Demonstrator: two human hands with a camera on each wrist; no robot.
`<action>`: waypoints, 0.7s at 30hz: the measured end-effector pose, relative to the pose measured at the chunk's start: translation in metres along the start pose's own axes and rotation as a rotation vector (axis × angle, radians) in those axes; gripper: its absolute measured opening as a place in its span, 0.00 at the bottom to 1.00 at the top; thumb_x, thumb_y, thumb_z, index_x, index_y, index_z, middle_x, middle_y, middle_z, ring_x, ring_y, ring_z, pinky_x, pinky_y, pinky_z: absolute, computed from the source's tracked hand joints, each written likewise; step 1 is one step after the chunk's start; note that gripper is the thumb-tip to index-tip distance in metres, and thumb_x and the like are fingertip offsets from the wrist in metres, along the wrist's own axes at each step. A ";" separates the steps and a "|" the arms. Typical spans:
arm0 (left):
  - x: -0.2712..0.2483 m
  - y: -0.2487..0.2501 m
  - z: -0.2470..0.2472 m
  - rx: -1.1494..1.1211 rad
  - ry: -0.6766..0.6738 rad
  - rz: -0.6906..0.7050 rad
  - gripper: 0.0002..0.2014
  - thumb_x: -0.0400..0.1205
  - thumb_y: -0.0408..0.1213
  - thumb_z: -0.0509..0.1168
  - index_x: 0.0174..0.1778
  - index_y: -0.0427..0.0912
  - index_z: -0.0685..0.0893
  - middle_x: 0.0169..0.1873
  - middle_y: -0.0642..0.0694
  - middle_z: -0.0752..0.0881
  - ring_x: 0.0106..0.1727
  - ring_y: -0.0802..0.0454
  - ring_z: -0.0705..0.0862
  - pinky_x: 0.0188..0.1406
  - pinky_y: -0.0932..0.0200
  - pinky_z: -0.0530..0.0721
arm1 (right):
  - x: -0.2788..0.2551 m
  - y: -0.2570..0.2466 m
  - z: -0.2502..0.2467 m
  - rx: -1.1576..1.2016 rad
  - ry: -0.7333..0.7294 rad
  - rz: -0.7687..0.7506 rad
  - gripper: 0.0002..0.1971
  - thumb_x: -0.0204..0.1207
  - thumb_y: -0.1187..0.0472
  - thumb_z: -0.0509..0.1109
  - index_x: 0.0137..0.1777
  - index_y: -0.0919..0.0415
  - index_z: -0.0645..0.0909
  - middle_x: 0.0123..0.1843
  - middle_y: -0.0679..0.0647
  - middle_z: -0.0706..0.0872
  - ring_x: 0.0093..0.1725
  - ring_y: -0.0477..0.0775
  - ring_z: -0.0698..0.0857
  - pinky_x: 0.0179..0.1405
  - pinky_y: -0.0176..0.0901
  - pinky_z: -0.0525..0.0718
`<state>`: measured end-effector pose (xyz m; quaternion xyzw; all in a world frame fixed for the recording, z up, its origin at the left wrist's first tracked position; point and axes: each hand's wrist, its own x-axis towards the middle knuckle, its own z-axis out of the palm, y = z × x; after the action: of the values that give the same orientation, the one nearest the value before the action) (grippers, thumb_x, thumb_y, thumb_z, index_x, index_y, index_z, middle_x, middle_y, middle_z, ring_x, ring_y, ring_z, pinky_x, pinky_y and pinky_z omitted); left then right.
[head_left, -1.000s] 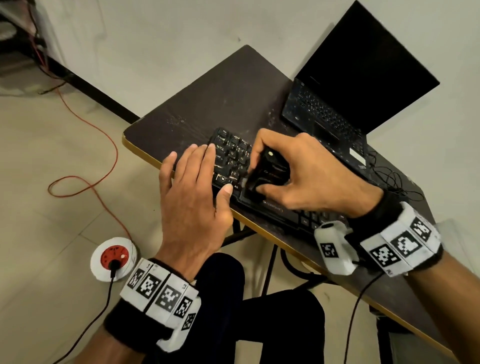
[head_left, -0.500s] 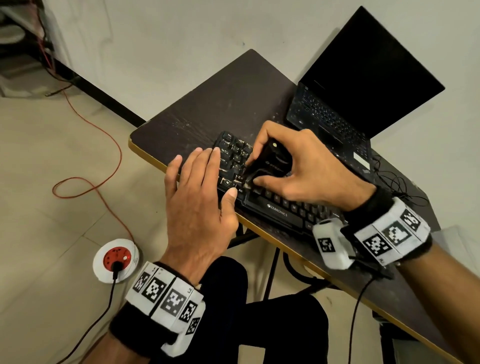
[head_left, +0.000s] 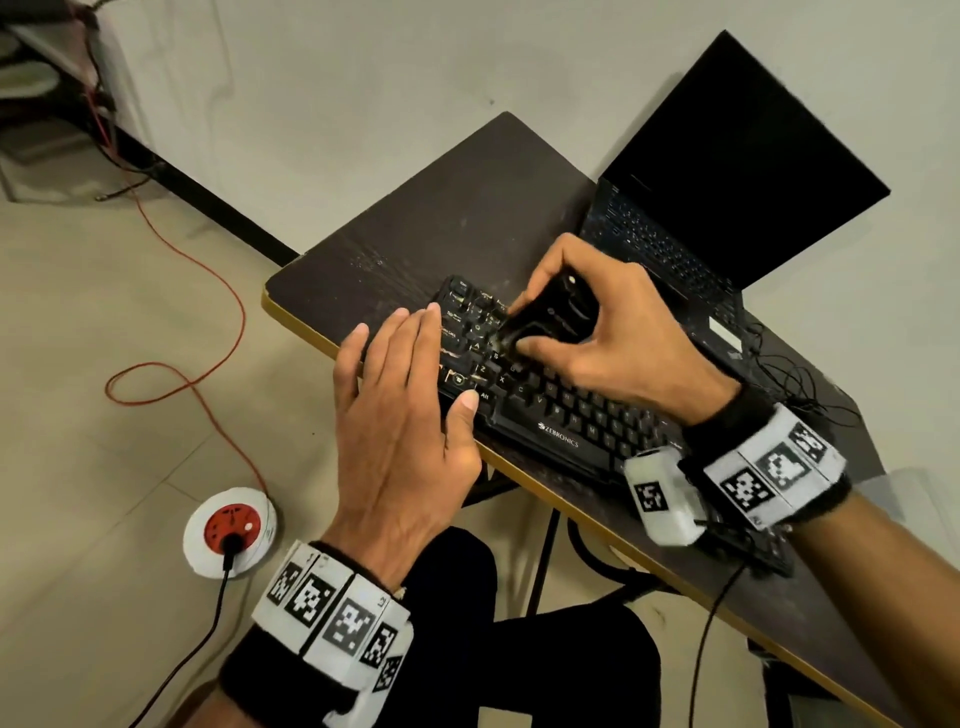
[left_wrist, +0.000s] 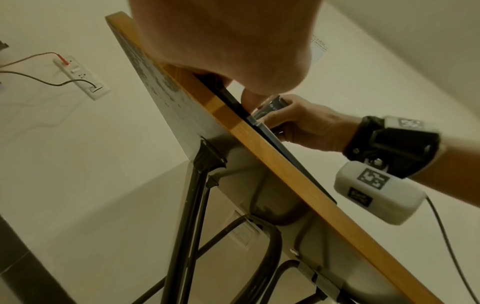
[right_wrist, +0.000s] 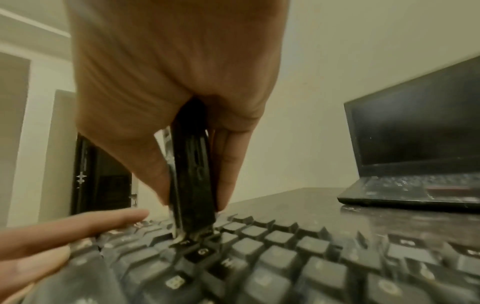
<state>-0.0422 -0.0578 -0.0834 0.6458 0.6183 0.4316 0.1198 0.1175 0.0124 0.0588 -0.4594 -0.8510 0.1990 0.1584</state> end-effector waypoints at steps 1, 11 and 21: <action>0.000 0.000 0.000 0.001 -0.005 -0.001 0.38 0.81 0.51 0.56 0.86 0.35 0.68 0.82 0.41 0.76 0.87 0.45 0.68 0.90 0.42 0.53 | -0.001 0.000 0.000 0.031 -0.029 0.001 0.18 0.71 0.69 0.86 0.55 0.60 0.81 0.52 0.53 0.95 0.53 0.55 0.96 0.57 0.64 0.93; 0.000 0.000 0.001 -0.018 0.016 -0.010 0.39 0.80 0.49 0.60 0.88 0.34 0.66 0.82 0.40 0.76 0.87 0.45 0.69 0.91 0.45 0.51 | 0.010 0.008 -0.003 0.052 -0.093 -0.013 0.19 0.71 0.69 0.87 0.55 0.59 0.82 0.53 0.54 0.95 0.55 0.57 0.95 0.60 0.64 0.92; 0.000 -0.001 0.002 -0.016 0.001 -0.012 0.39 0.82 0.52 0.55 0.89 0.35 0.64 0.83 0.40 0.75 0.88 0.46 0.67 0.91 0.43 0.52 | 0.018 0.026 -0.010 -0.024 0.004 0.050 0.19 0.71 0.67 0.87 0.54 0.56 0.82 0.52 0.52 0.95 0.54 0.53 0.96 0.61 0.61 0.93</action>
<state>-0.0413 -0.0570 -0.0856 0.6408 0.6189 0.4361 0.1272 0.1309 0.0423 0.0565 -0.4829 -0.8413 0.1918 0.1493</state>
